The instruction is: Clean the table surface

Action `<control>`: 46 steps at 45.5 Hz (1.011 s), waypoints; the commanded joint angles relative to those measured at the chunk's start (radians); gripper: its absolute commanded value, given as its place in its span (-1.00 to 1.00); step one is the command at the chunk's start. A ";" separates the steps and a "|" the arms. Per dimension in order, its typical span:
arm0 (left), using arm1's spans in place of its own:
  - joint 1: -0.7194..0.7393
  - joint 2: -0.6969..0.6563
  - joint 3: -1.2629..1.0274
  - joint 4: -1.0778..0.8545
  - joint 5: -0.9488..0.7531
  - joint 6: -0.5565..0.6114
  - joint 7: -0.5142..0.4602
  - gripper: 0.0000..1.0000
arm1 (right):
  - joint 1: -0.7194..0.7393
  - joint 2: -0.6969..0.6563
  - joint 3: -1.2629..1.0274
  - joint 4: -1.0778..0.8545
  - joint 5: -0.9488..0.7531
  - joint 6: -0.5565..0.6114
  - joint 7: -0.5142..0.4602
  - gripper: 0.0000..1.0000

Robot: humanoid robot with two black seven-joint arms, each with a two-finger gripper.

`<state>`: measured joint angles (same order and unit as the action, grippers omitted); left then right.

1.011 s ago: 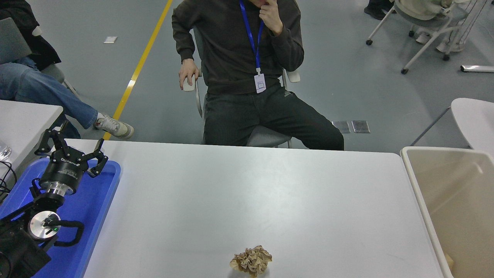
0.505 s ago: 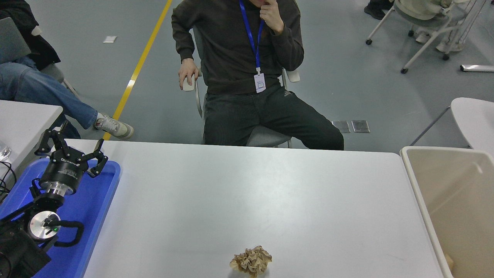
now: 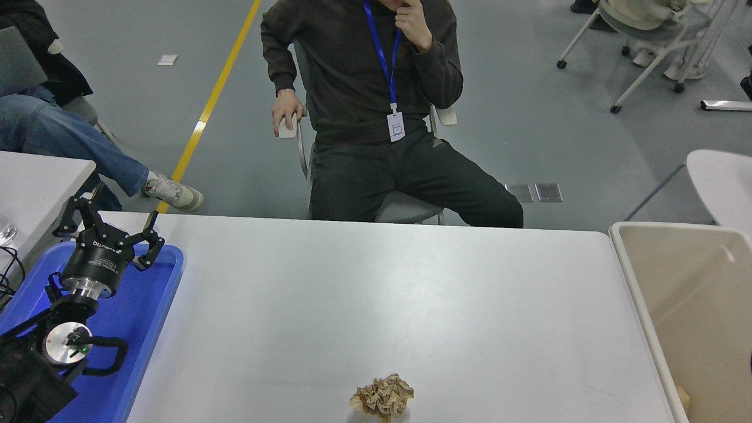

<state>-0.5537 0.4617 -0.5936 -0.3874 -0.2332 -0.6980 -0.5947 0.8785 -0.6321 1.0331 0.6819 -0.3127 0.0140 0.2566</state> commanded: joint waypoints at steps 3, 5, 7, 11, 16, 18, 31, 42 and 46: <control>0.000 0.000 0.000 -0.001 0.000 0.000 0.000 1.00 | -0.208 0.109 0.073 0.050 0.000 0.012 0.161 0.97; 0.000 0.000 0.000 0.001 0.000 0.000 0.000 1.00 | -0.236 0.124 0.073 0.050 0.000 0.015 0.174 0.97; 0.000 0.000 0.000 -0.001 0.000 0.000 0.001 1.00 | -0.274 0.147 0.073 0.050 0.000 0.017 0.185 0.97; 0.000 0.000 0.000 -0.001 0.000 0.000 0.001 1.00 | -0.329 0.179 0.071 0.050 0.000 0.018 0.204 0.97; 0.000 0.000 0.000 -0.001 0.000 0.000 0.001 1.00 | -0.380 0.204 0.062 0.050 0.000 0.037 0.228 0.97; 0.000 0.000 0.000 0.001 0.000 0.000 0.000 1.00 | -0.400 0.215 0.061 0.050 0.000 0.050 0.230 0.97; 0.000 0.000 0.000 -0.001 0.000 0.000 0.000 1.00 | -0.489 0.242 0.044 0.050 -0.002 0.116 0.239 0.97; 0.000 0.000 0.000 -0.001 0.000 0.000 0.000 1.00 | -0.497 0.250 0.024 0.042 -0.002 0.124 0.240 0.97; 0.000 0.000 0.000 0.001 0.000 0.000 0.001 1.00 | -0.497 0.250 0.024 0.042 -0.002 0.122 0.239 0.97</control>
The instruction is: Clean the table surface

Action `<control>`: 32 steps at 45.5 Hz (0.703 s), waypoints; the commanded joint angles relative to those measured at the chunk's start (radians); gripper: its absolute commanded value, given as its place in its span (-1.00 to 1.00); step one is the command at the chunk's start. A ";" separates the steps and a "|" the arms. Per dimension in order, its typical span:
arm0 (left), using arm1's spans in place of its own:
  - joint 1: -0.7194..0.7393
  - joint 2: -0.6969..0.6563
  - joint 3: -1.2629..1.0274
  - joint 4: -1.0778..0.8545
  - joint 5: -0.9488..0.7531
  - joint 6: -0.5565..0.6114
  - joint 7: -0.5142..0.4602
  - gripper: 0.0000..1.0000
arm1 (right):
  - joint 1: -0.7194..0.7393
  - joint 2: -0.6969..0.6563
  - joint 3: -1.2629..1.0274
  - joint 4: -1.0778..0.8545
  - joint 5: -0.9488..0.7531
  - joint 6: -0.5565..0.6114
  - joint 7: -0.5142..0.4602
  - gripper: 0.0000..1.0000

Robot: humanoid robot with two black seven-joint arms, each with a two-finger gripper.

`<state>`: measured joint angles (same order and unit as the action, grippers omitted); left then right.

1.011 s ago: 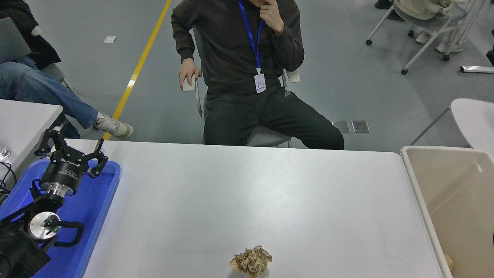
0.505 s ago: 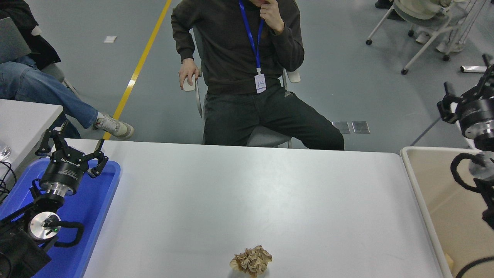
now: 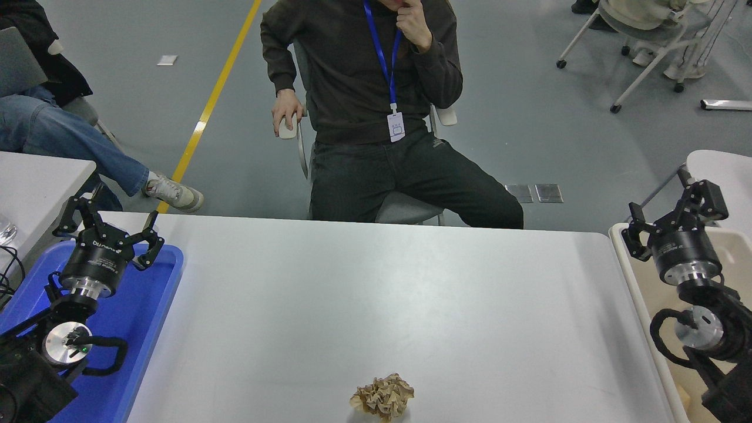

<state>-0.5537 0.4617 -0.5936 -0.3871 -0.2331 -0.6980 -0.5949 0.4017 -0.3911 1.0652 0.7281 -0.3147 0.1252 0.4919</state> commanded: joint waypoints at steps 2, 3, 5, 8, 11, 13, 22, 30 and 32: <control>0.000 0.000 0.000 0.001 0.000 0.000 0.000 1.00 | -0.020 0.009 -0.008 -0.006 -0.001 0.011 0.005 0.97; 0.000 0.000 0.000 -0.001 0.000 0.000 0.000 1.00 | -0.020 0.009 -0.008 -0.006 0.000 0.011 0.005 0.97; 0.000 0.000 0.000 -0.001 0.000 0.000 0.000 1.00 | -0.020 0.009 -0.008 -0.007 0.000 0.011 0.005 0.97; 0.000 0.000 0.000 0.001 0.000 0.000 0.001 1.00 | -0.018 0.009 -0.008 -0.010 -0.001 0.011 0.005 0.98; 0.000 0.000 0.000 -0.001 0.000 0.000 0.000 1.00 | -0.006 0.005 -0.008 -0.016 -0.001 0.008 0.004 0.97; 0.000 0.000 0.000 -0.001 0.000 0.000 0.000 1.00 | 0.000 -0.003 -0.010 -0.025 0.000 0.008 0.004 0.98; 0.000 0.000 0.000 0.001 0.000 0.000 0.001 1.00 | 0.054 -0.127 -0.135 -0.029 0.000 0.011 0.004 0.98; 0.000 0.000 0.000 0.001 0.000 0.000 0.000 1.00 | 0.181 -0.255 -0.505 -0.029 0.003 0.004 0.004 0.97; 0.000 0.000 0.000 0.001 0.000 0.000 0.000 1.00 | 0.200 -0.264 -0.560 -0.029 0.008 0.004 0.004 0.97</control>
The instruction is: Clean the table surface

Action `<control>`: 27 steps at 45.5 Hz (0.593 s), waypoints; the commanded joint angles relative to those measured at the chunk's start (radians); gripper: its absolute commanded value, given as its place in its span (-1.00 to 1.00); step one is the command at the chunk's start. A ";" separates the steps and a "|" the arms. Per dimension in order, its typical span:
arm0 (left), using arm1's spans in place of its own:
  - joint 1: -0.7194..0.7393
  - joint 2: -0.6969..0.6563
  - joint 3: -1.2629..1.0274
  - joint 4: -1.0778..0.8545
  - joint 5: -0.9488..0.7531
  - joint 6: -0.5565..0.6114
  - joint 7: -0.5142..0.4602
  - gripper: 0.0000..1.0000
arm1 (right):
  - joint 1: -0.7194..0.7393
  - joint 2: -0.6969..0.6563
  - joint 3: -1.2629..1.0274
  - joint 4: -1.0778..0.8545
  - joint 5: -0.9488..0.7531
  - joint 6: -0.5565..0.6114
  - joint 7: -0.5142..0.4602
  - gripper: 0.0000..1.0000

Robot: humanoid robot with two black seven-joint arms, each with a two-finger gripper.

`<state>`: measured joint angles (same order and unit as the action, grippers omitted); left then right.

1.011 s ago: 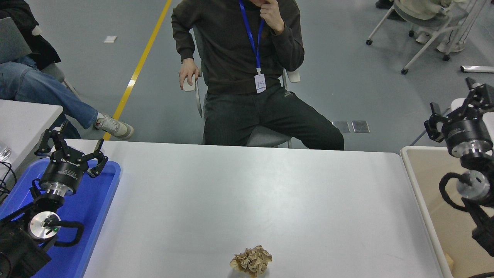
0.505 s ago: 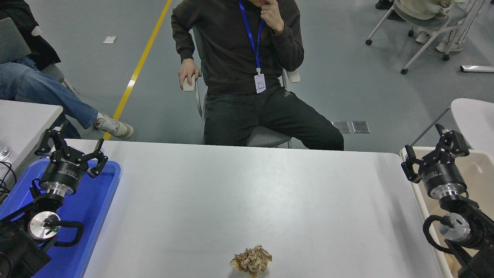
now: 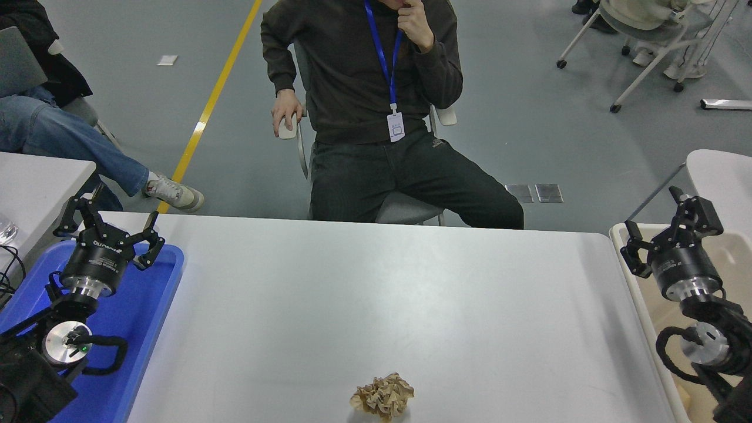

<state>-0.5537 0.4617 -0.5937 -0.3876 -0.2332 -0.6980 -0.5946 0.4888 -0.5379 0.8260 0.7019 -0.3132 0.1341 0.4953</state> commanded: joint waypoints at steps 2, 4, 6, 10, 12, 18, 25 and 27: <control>0.000 0.000 0.000 0.001 0.000 0.000 -0.001 1.00 | 0.129 -0.126 -0.367 -0.002 0.020 -0.004 0.000 0.97; 0.000 0.000 0.000 0.000 0.000 0.000 -0.001 1.00 | 0.140 -0.138 -0.410 -0.002 0.026 -0.004 0.000 0.97; 0.000 0.000 0.000 0.001 0.000 0.000 0.001 1.00 | 0.163 -0.155 -0.458 -0.002 0.023 0.001 0.000 0.97; 0.000 0.000 0.000 0.001 0.000 0.000 0.001 1.00 | 0.253 -0.183 -0.573 0.001 0.006 0.004 0.000 0.97; 0.000 0.000 0.000 0.001 0.000 0.000 -0.001 1.00 | 0.313 -0.191 -0.643 0.002 -0.001 0.004 0.000 0.97; 0.000 0.000 0.000 0.001 0.000 0.000 -0.001 1.00 | 0.500 -0.203 -0.858 0.005 -0.099 0.006 0.000 0.97; 0.000 0.000 0.000 0.000 0.000 0.000 0.001 1.00 | 0.681 -0.191 -0.992 0.011 -0.292 0.012 0.000 0.97; 0.000 0.000 0.000 0.000 0.000 0.000 0.001 1.00 | 0.724 -0.179 -1.004 0.019 -0.355 0.031 0.000 0.97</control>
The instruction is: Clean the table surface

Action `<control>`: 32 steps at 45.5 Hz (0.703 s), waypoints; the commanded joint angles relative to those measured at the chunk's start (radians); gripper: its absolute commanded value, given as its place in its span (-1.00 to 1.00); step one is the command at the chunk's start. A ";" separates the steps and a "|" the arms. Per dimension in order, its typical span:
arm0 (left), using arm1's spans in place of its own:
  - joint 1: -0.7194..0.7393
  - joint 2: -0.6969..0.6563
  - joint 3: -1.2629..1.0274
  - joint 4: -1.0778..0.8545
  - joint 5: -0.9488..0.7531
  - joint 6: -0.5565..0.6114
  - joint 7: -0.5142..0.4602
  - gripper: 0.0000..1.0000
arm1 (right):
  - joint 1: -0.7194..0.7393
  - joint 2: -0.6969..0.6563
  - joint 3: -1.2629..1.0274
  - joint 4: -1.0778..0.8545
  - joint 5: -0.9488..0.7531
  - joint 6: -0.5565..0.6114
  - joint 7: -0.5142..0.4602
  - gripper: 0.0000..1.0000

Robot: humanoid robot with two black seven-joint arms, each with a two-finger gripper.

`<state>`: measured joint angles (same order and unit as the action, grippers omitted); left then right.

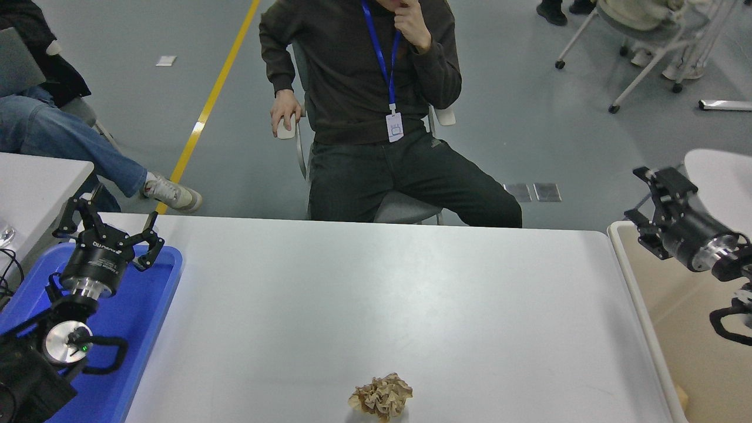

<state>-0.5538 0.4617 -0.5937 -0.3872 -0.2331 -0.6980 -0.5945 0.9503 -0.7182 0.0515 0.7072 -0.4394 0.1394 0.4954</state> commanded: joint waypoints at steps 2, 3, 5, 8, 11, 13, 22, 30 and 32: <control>0.000 0.000 0.000 0.001 0.000 0.000 -0.001 1.00 | 0.304 0.025 -0.231 0.018 -0.295 0.058 0.000 0.97; 0.000 0.000 0.000 -0.001 0.000 0.000 0.001 1.00 | 0.324 0.037 -0.231 0.020 -0.326 0.077 0.000 0.97; 0.000 0.000 0.000 0.001 0.000 0.000 0.001 1.00 | 0.361 0.063 -0.233 0.020 -0.386 0.111 0.000 0.97; 0.000 0.000 0.000 0.001 0.000 0.000 -0.001 1.00 | 0.400 0.109 -0.233 0.020 -0.470 0.161 0.000 0.97; 0.000 0.000 0.000 0.001 0.000 0.000 -0.001 1.00 | 0.432 0.166 -0.240 0.020 -0.539 0.201 0.000 0.97; 0.000 0.000 0.000 0.001 0.000 0.000 0.001 1.00 | 0.452 0.203 -0.254 0.020 -0.579 0.230 0.000 0.97; 0.000 0.000 0.000 -0.001 0.000 0.000 -0.001 1.00 | 0.539 0.388 -0.410 0.020 -0.660 0.305 0.002 0.97; 0.000 0.000 0.000 -0.001 0.000 0.000 -0.001 1.00 | 0.588 0.572 -0.570 0.020 -0.662 0.324 0.002 0.97; 0.000 0.000 0.000 0.001 0.000 0.000 -0.001 1.00 | 0.593 0.615 -0.607 0.020 -0.668 0.324 0.002 0.97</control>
<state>-0.5537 0.4617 -0.5937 -0.3872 -0.2331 -0.6979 -0.5941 1.4644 -0.3281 -0.3690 0.7262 -1.0484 0.4187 0.4959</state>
